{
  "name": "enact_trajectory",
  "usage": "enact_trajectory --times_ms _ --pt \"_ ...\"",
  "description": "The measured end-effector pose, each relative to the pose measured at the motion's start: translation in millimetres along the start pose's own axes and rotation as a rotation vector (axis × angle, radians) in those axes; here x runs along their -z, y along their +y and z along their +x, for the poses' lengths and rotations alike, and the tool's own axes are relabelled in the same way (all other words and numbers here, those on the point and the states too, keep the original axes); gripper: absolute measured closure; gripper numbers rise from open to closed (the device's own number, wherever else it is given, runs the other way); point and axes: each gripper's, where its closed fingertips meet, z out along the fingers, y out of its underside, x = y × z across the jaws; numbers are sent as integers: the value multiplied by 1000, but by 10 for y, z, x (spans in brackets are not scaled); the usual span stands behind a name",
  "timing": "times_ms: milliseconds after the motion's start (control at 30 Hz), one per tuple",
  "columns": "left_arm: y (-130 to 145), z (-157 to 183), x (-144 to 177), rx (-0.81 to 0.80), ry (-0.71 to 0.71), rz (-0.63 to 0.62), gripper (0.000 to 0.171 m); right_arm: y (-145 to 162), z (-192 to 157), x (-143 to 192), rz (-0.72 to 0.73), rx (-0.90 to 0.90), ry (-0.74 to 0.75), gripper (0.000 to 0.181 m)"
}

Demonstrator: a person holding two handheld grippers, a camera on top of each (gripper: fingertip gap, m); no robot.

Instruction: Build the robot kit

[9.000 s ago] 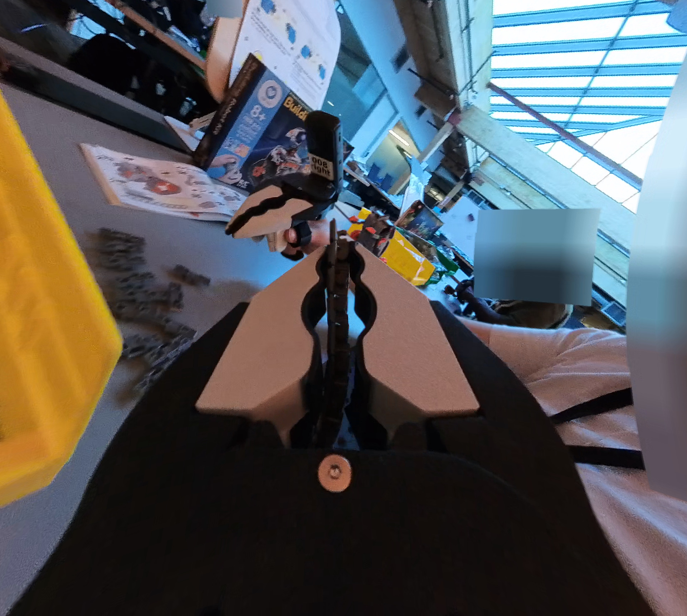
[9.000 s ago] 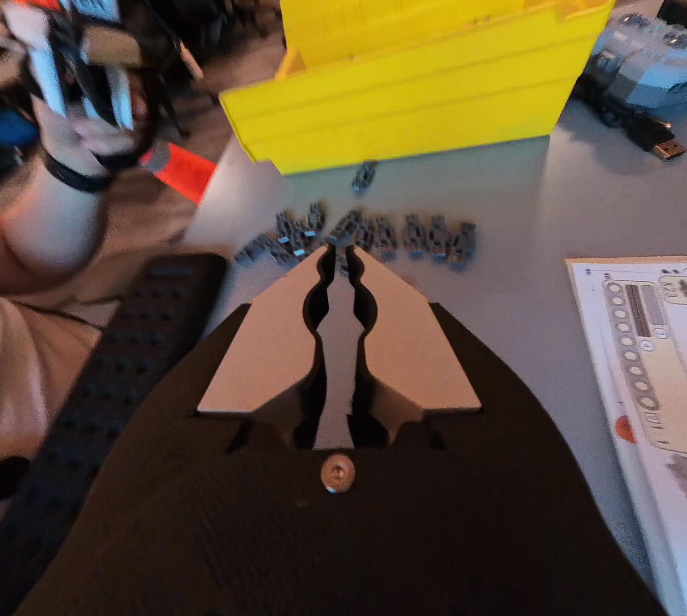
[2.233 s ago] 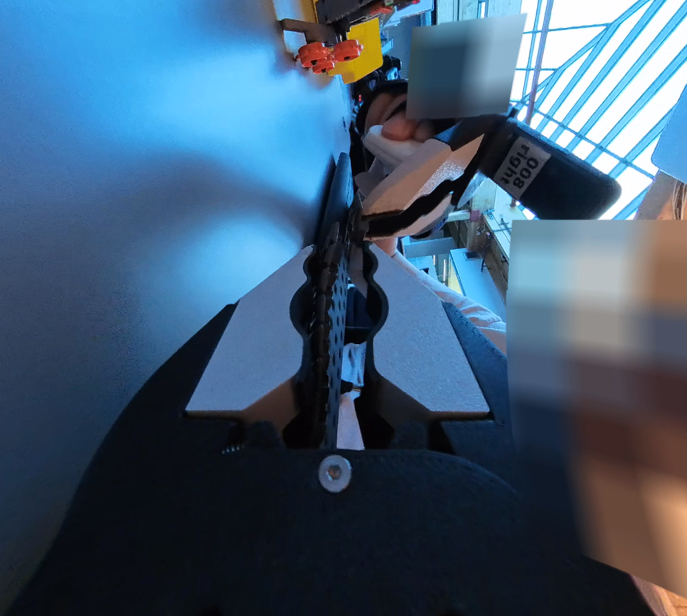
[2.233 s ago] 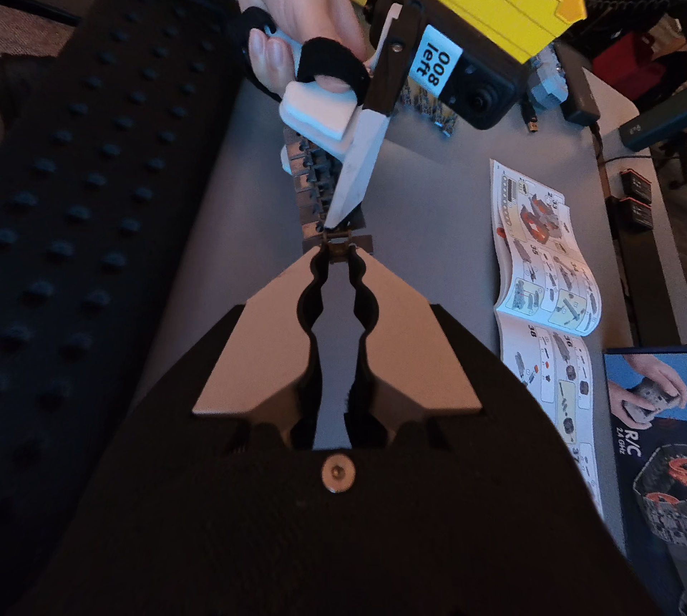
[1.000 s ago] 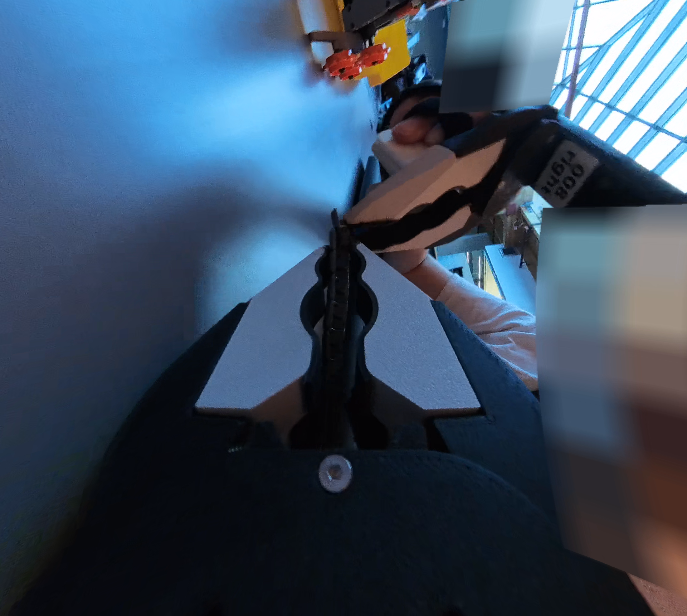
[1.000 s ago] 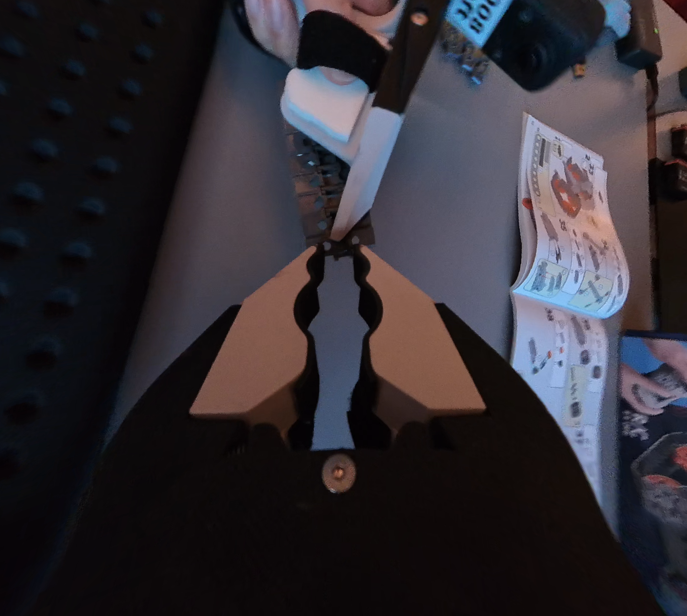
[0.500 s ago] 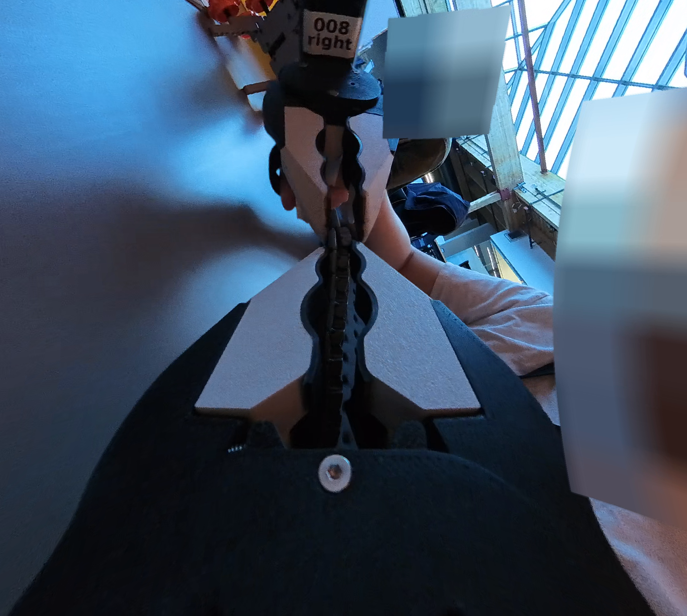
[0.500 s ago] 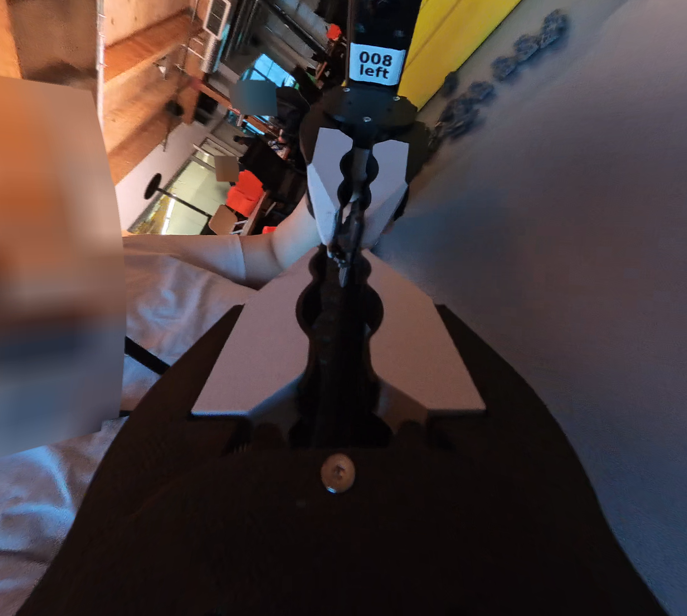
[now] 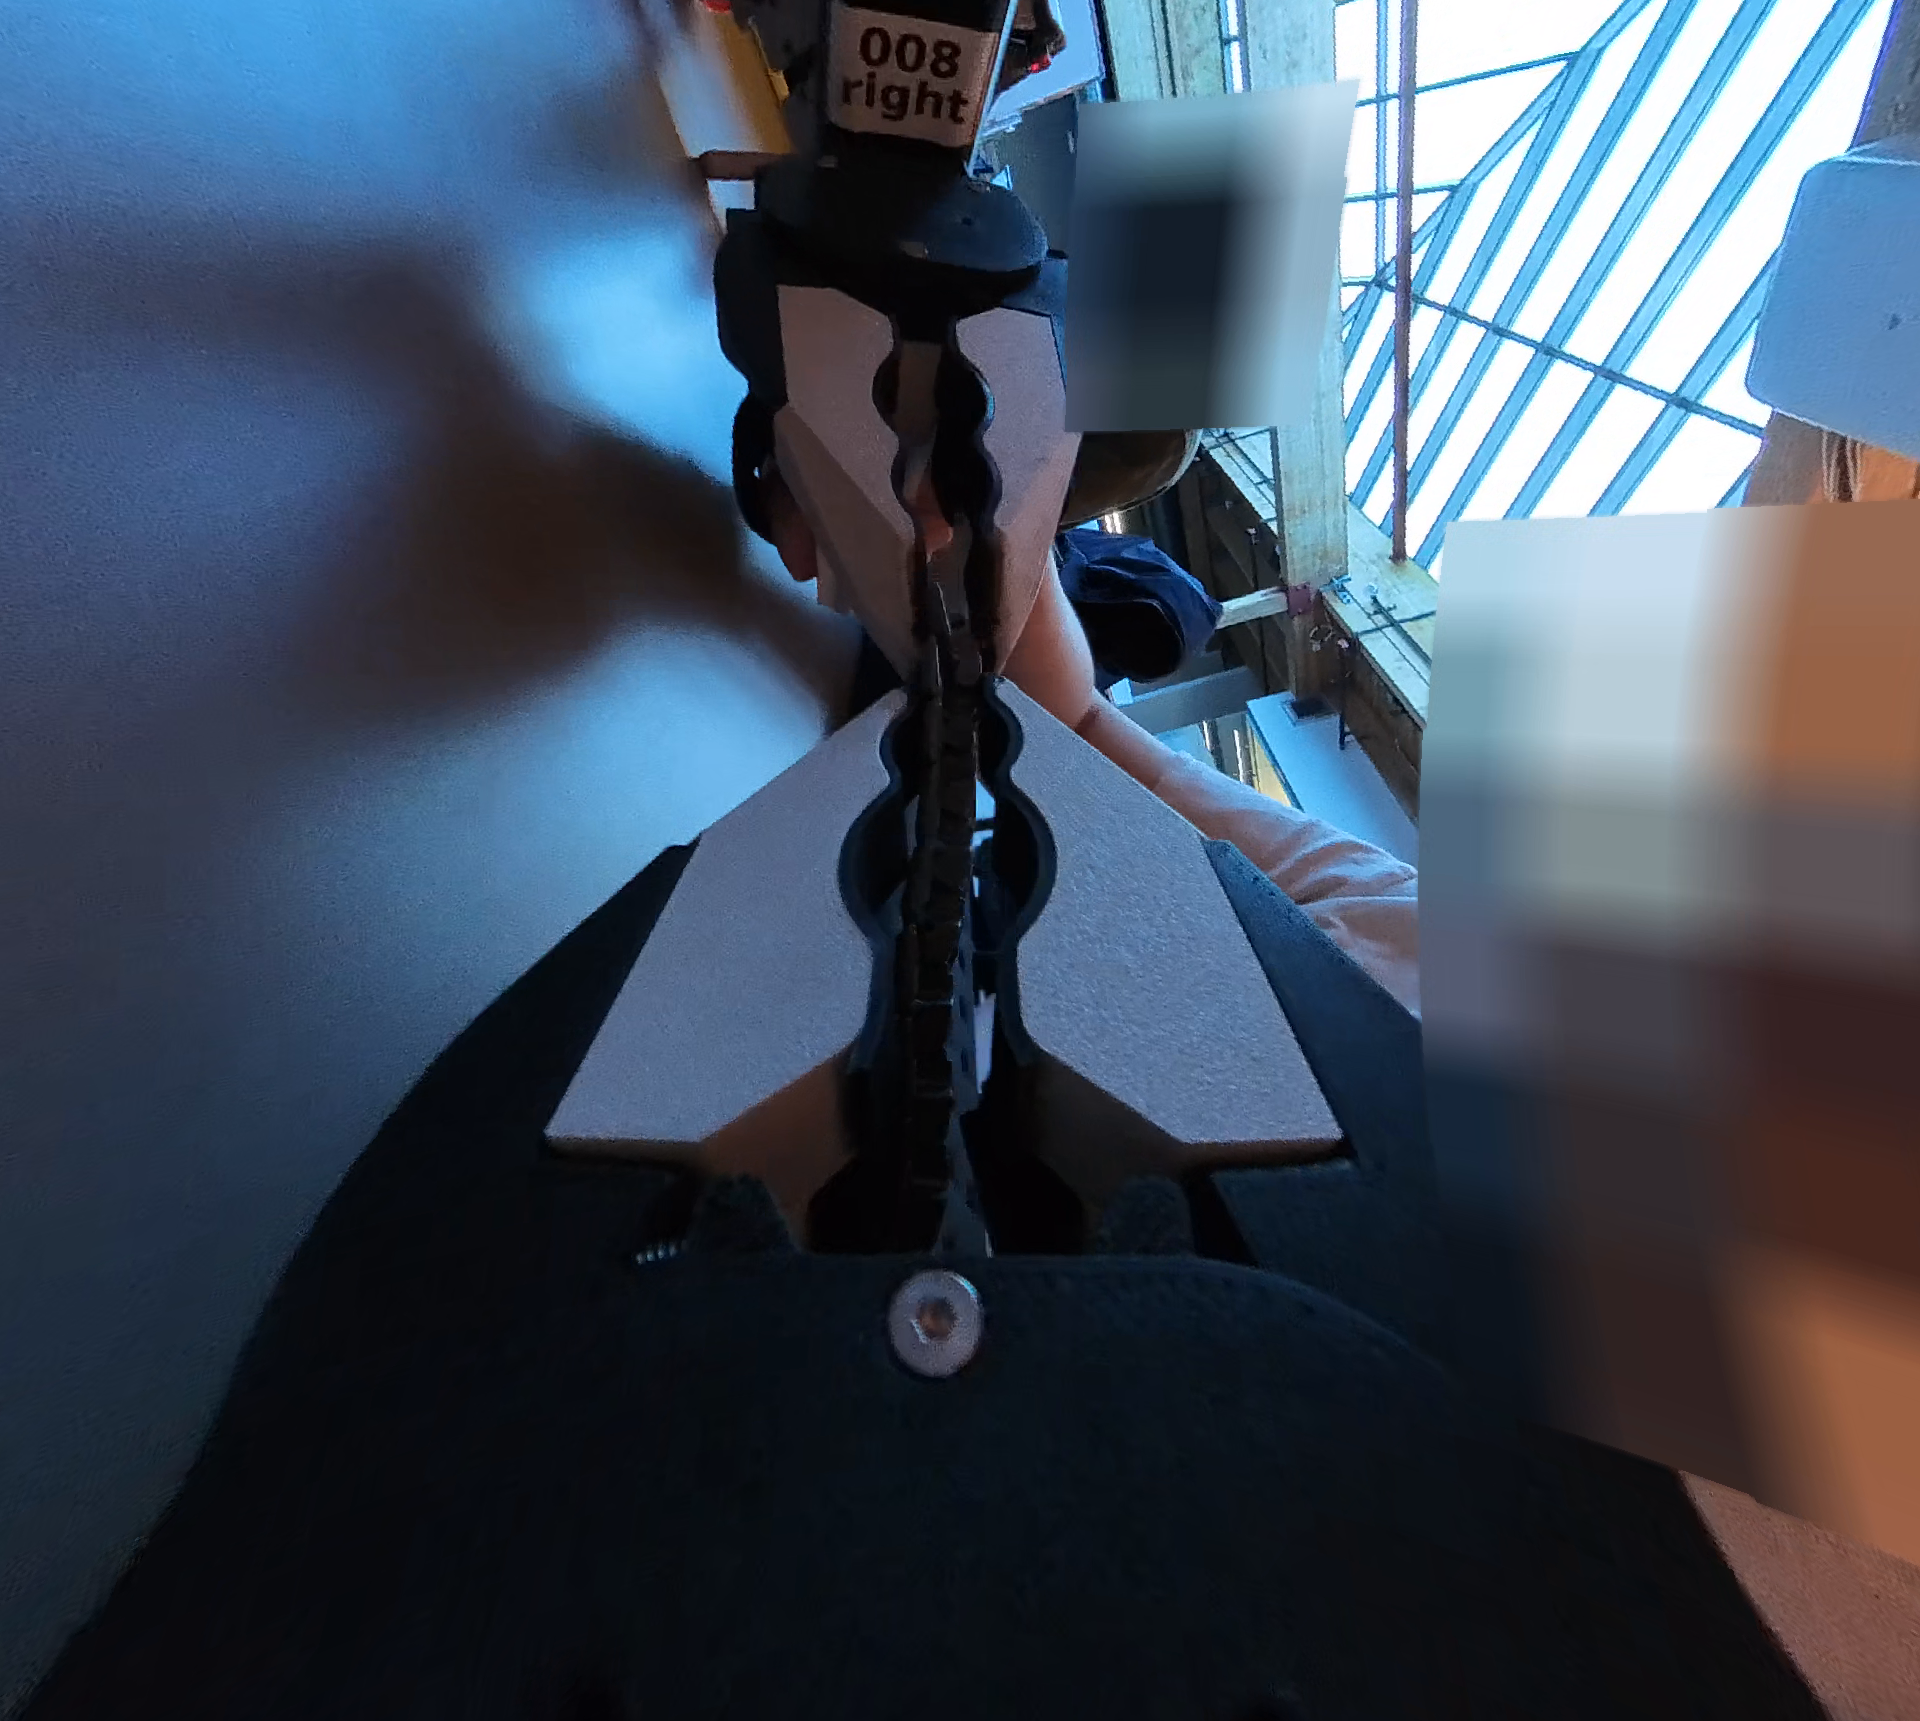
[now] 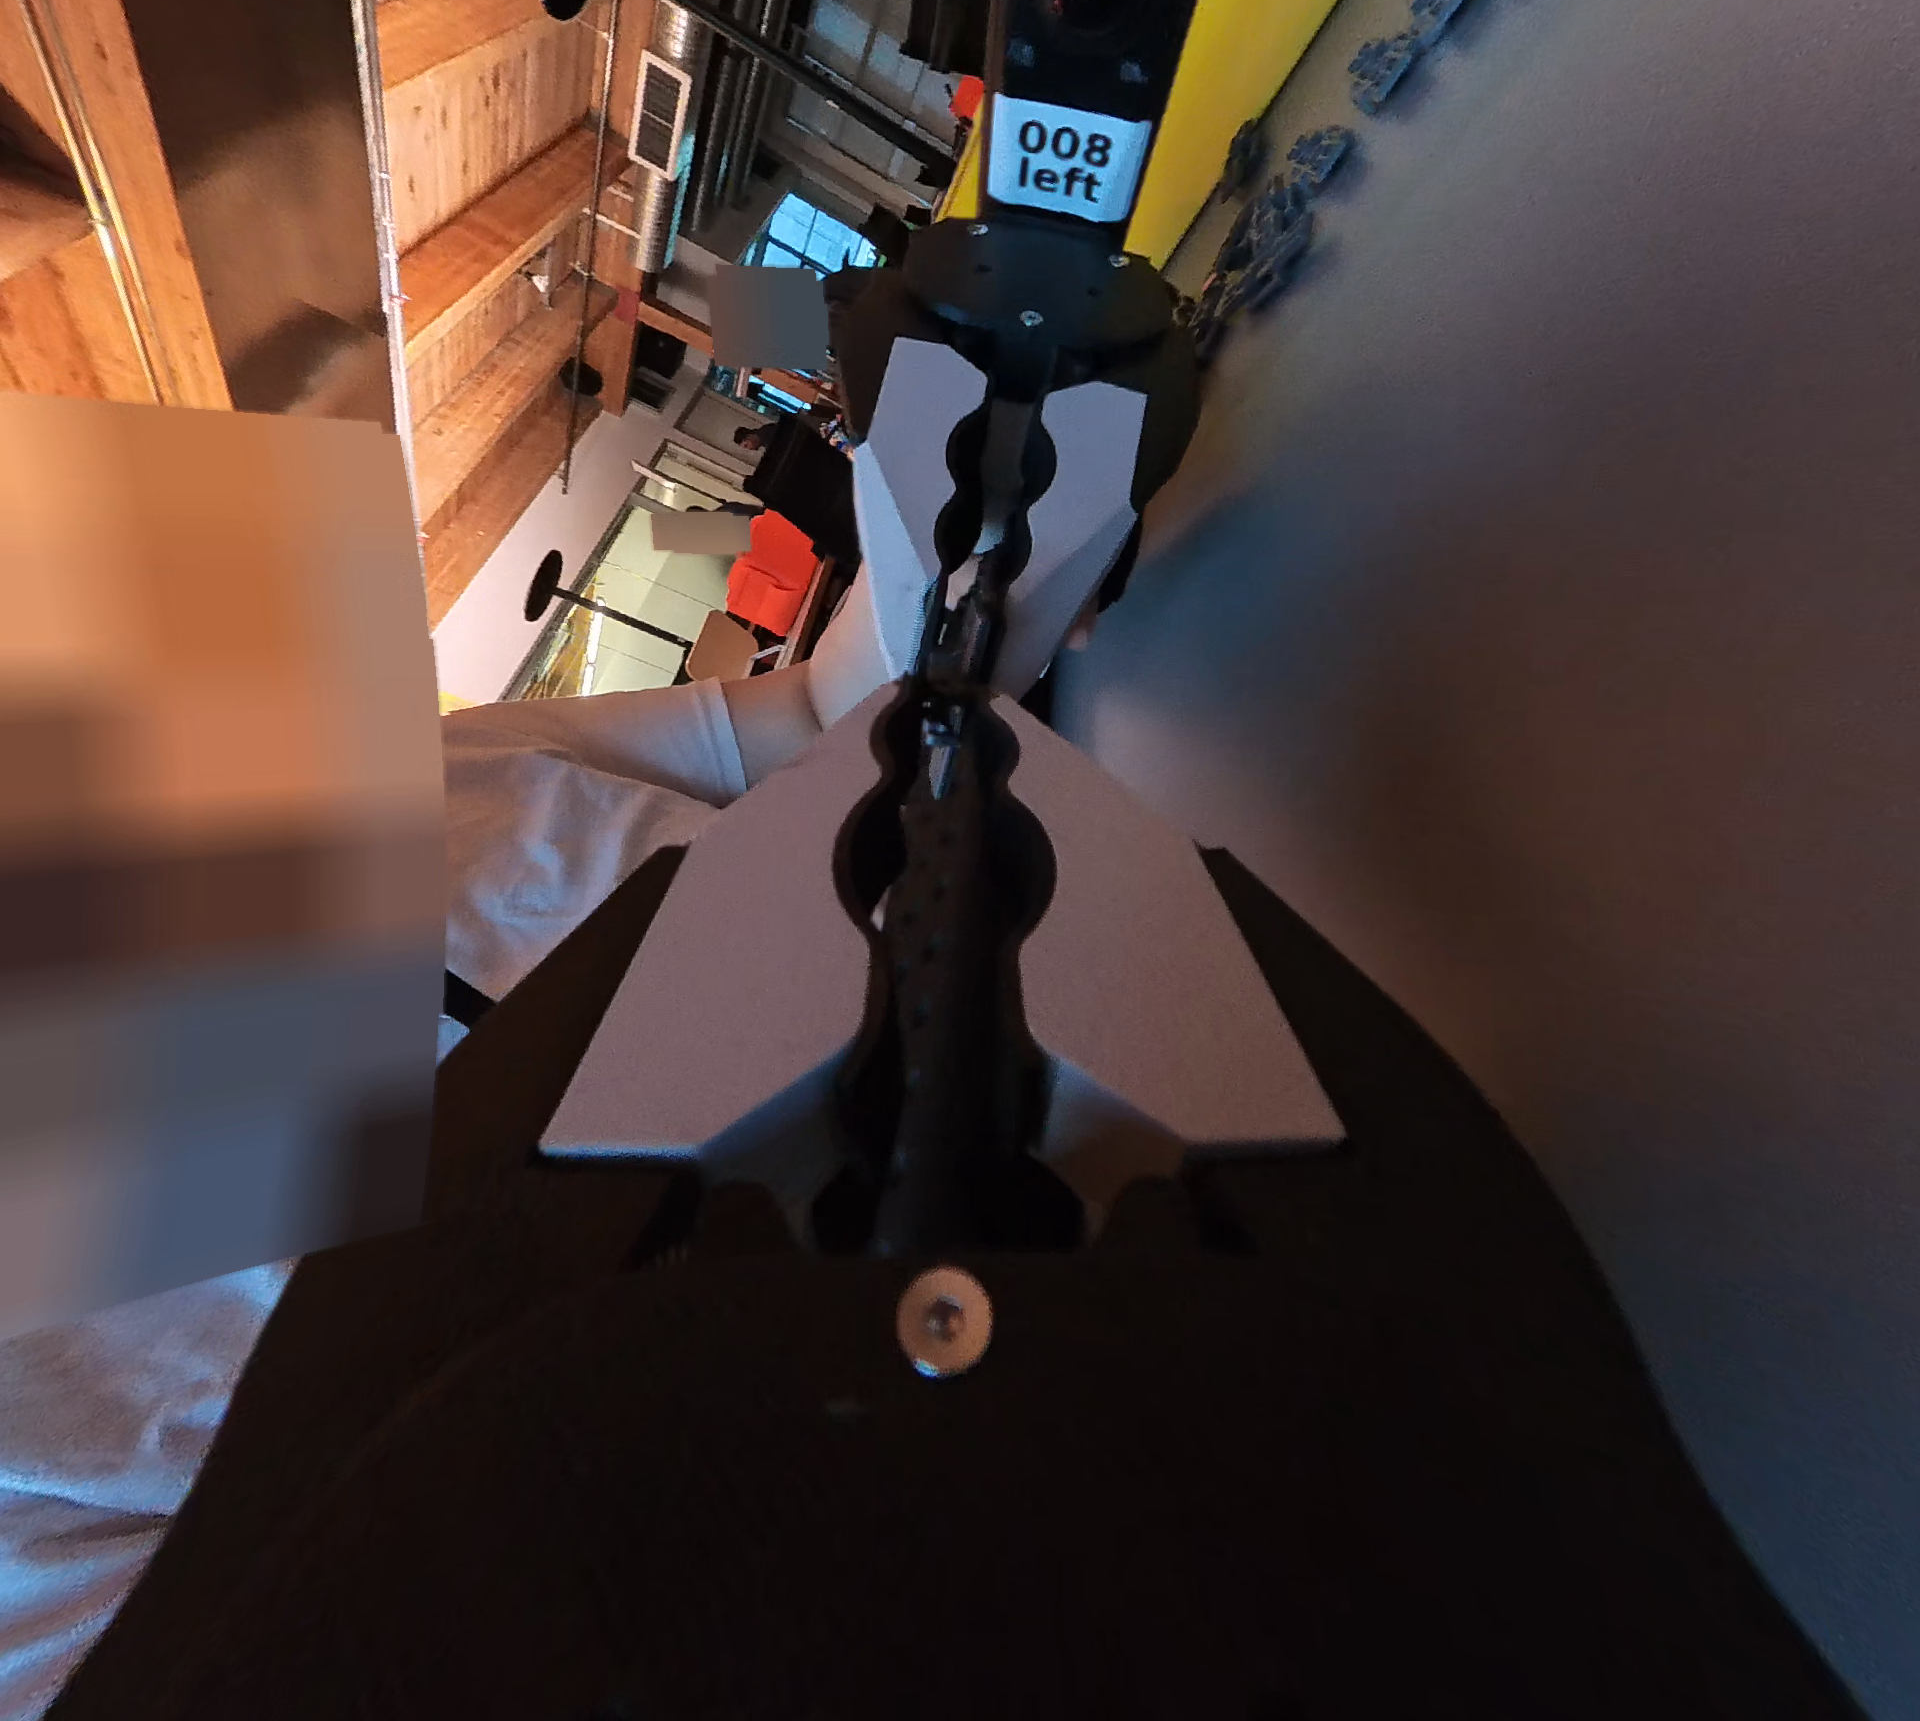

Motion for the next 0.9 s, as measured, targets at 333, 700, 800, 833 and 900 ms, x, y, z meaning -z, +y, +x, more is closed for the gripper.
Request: enact_trajectory --times_ms 333,700,800,833,900 --pt "-51 27 23 52 43 32 138 14 100 23 -6 -32 54 179" --pt "13 -256 30 182 -52 9 149 126 284 -27 -97 83 191 179" --pt "26 -305 31 193 -73 4 152 149 326 -33 -121 105 218 179" --pt "27 -308 32 192 -76 4 153 145 328 -32 -122 110 225 179" --pt "37 -320 33 186 -88 -3 153 153 342 -35 -136 137 253 179"
